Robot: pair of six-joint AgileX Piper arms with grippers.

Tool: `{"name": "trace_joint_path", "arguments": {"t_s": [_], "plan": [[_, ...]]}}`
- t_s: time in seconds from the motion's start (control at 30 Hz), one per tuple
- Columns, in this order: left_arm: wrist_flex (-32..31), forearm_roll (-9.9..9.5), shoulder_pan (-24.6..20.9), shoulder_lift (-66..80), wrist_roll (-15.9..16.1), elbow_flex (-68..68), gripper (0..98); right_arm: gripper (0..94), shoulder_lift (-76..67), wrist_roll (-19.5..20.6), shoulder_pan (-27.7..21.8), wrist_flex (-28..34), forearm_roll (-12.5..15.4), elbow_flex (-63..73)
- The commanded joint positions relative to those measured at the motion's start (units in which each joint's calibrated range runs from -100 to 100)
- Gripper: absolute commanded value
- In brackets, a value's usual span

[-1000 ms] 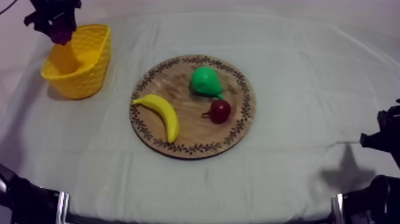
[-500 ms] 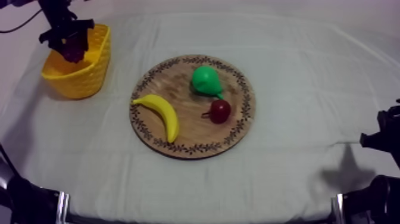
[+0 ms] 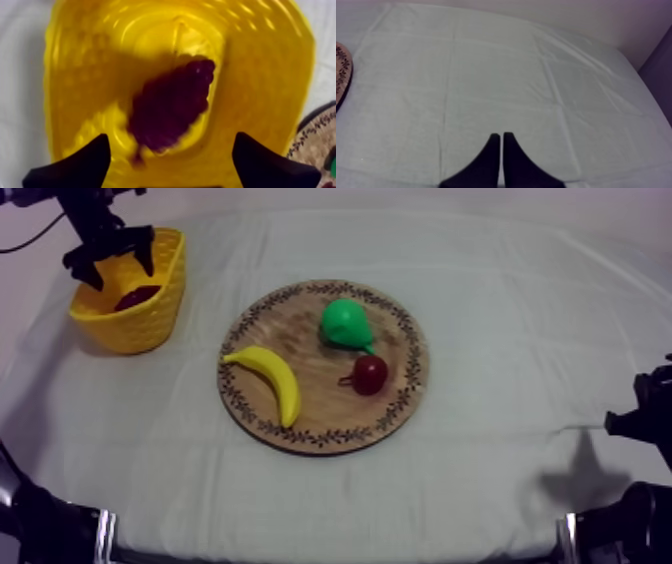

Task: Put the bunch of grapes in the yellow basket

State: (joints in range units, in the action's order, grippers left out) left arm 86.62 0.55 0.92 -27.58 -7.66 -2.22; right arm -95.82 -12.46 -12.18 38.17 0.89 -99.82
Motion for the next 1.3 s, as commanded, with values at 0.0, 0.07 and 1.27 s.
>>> {"name": "trace_joint_path", "arguments": {"t_s": [0.0,0.07,1.27], "plan": [[-0.61,-0.02,0.27,5.20,0.06,2.52,79.9,0.3,-0.02,-0.02,0.00,-0.03,0.01,0.05],[-1.12,-0.11,0.60,9.53,0.01,4.90,71.0,0.3,-0.02,-0.02,0.00,-0.03,0.01,0.05],[-44.40,10.43,1.41,92.76,16.04,79.51,0.0,0.3,-0.02,0.03,0.00,-0.03,0.01,0.05]]}}
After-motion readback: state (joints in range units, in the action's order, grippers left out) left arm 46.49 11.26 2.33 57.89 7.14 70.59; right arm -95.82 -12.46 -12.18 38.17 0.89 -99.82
